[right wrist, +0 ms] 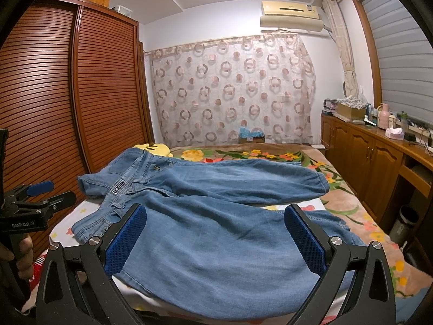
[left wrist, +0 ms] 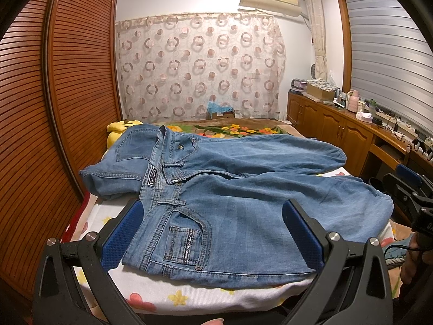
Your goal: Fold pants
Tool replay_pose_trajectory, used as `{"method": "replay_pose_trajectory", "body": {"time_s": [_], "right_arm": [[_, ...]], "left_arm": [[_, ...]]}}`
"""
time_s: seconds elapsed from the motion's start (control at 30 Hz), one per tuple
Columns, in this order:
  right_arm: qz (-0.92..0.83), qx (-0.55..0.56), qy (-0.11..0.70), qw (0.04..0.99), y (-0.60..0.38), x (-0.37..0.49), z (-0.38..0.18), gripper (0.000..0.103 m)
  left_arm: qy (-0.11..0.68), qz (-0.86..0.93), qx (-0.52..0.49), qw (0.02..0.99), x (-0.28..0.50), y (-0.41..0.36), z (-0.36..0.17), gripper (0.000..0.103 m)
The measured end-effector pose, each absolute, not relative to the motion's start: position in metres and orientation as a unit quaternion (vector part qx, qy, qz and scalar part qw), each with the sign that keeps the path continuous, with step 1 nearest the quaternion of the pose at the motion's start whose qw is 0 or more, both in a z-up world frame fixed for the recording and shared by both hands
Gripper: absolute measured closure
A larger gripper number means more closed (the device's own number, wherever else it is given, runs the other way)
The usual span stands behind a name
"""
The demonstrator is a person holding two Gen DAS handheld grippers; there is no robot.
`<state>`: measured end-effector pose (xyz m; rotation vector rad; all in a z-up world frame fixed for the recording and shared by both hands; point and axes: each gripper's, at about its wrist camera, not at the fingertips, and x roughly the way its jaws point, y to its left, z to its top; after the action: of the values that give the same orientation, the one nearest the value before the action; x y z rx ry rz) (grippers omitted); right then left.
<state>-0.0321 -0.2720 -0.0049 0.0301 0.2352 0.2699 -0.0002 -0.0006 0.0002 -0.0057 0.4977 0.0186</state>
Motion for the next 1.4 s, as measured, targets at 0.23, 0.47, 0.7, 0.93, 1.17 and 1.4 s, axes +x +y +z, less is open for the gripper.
{"method": "replay_pose_trajectory", "body": {"time_s": [0.23,0.47,0.7,0.93,1.17,1.4], "right_arm": [[0.135,0.016,0.117,0.984,-0.272,-0.032,-0.005,0.001],[0.135,0.017,0.119,0.984,-0.272,-0.032,-0.005,0.001],[0.143,0.022,0.133,0.980,-0.273,-0.023,-0.010,0.001],[0.143,0.013,0.146,0.979,-0.275,-0.016,-0.014,0.001],[0.137,0.018,0.162,0.977,-0.278,-0.012,-0.013,0.001],[0.125,0.010,0.190,0.974,-0.280,-0.004,-0.013,0.002]], "left_arm": [[0.246,0.009,-0.002,0.969,0.000,-0.001,0.000,0.001],[0.248,0.009,-0.003,0.969,-0.002,-0.001,0.006,0.001],[0.254,0.019,0.006,0.967,0.007,0.000,-0.006,0.001],[0.281,0.019,0.000,0.960,0.021,0.018,-0.029,0.001],[0.298,0.013,-0.008,0.954,0.027,0.031,-0.047,0.001],[0.314,0.006,-0.014,0.949,0.033,0.046,-0.059,0.001]]}}
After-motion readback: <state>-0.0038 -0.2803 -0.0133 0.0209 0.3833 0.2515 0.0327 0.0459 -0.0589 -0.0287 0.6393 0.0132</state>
